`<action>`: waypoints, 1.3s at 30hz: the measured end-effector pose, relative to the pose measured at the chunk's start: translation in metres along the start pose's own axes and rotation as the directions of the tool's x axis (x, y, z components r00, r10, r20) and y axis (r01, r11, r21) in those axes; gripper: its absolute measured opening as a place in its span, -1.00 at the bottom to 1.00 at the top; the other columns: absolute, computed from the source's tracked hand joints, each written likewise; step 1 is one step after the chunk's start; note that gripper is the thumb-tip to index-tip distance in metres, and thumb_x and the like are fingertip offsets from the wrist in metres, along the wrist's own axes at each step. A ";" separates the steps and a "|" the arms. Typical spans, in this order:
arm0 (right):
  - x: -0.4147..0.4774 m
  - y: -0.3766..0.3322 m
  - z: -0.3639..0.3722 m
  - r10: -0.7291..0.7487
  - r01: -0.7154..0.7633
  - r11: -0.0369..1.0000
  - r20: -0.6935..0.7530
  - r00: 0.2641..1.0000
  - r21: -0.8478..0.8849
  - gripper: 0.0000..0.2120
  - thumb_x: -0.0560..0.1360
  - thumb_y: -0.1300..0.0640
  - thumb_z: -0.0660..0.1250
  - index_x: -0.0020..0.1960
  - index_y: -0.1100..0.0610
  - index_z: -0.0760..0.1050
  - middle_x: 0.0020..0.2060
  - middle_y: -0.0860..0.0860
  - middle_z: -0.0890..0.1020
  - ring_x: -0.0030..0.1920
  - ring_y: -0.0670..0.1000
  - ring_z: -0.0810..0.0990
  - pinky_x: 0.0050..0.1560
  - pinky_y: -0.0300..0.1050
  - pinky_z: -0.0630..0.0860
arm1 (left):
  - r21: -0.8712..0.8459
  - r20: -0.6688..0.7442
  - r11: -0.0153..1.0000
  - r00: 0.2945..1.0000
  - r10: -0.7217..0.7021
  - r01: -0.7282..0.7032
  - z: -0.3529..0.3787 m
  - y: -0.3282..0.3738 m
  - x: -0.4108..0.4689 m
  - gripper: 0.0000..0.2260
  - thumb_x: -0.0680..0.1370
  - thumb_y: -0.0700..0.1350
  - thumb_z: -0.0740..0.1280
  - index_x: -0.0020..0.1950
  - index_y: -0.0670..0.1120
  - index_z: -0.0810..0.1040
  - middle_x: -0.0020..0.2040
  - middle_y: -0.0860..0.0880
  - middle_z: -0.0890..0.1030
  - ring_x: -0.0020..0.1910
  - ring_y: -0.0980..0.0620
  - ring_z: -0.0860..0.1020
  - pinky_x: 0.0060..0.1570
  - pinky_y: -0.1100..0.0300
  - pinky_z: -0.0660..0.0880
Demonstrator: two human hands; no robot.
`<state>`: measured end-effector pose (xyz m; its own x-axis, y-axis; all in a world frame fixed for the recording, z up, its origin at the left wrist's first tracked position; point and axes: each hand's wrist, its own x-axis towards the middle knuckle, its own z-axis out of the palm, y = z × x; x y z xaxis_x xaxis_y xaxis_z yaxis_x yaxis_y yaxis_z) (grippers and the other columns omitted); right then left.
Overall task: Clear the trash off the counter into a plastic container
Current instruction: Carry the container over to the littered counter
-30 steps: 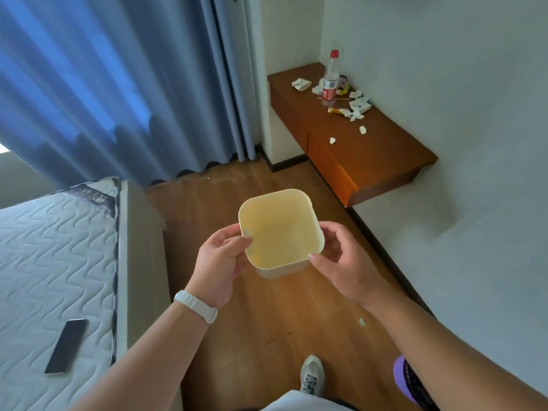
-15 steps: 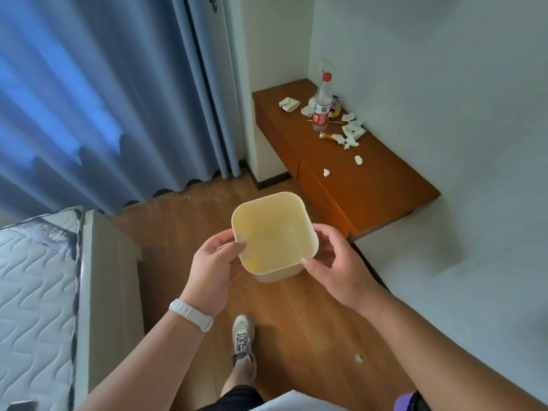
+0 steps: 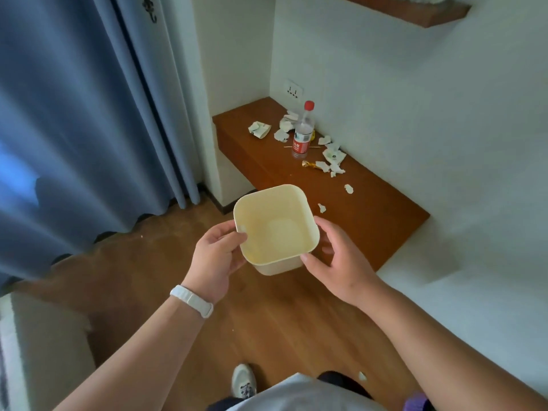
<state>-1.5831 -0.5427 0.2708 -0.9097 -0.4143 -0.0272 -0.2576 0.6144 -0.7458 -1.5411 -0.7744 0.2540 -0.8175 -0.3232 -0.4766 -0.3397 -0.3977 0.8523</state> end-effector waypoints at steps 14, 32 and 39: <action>0.083 0.006 0.012 0.072 -0.071 0.995 0.007 0.997 -0.063 -0.37 0.53 -0.13 0.33 0.51 -0.12 0.15 0.30 -0.31 0.32 0.29 -0.23 0.38 0.14 -0.41 0.40 | 0.034 0.016 0.997 0.997 -0.074 0.073 0.003 0.036 0.089 -0.77 0.60 -0.28 0.34 0.23 -0.11 0.60 0.07 -0.12 0.75 -0.01 -0.07 0.72 0.05 -0.02 0.66; 0.230 0.111 -0.067 0.195 -0.198 0.980 0.084 0.977 0.031 -0.35 0.53 -0.19 0.28 0.54 -0.15 0.10 0.29 -0.31 0.28 0.31 -0.23 0.33 0.26 -0.19 0.41 | 0.191 -0.038 0.970 0.988 -0.146 0.151 0.136 0.064 0.238 -0.77 0.58 -0.23 0.39 0.22 -0.07 0.56 0.14 -0.11 0.71 0.07 -0.14 0.70 0.15 -0.18 0.62; 0.259 0.152 -0.094 0.187 -0.194 0.977 0.095 0.978 0.082 -0.39 0.52 -0.16 0.30 0.50 -0.24 0.12 0.31 -0.32 0.37 0.29 -0.28 0.39 0.26 -0.20 0.40 | 0.206 -0.035 0.965 0.987 -0.155 0.159 0.183 0.064 0.269 -0.76 0.57 -0.23 0.40 0.23 -0.08 0.56 0.10 -0.09 0.73 -0.05 -0.05 0.75 0.07 -0.12 0.66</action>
<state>-1.8882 -0.4936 0.2133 -0.9068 -0.3542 -0.2288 -0.0481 0.6258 -0.7785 -1.8677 -0.7292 0.2201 -0.7381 -0.2871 -0.6105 -0.5541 -0.2583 0.7914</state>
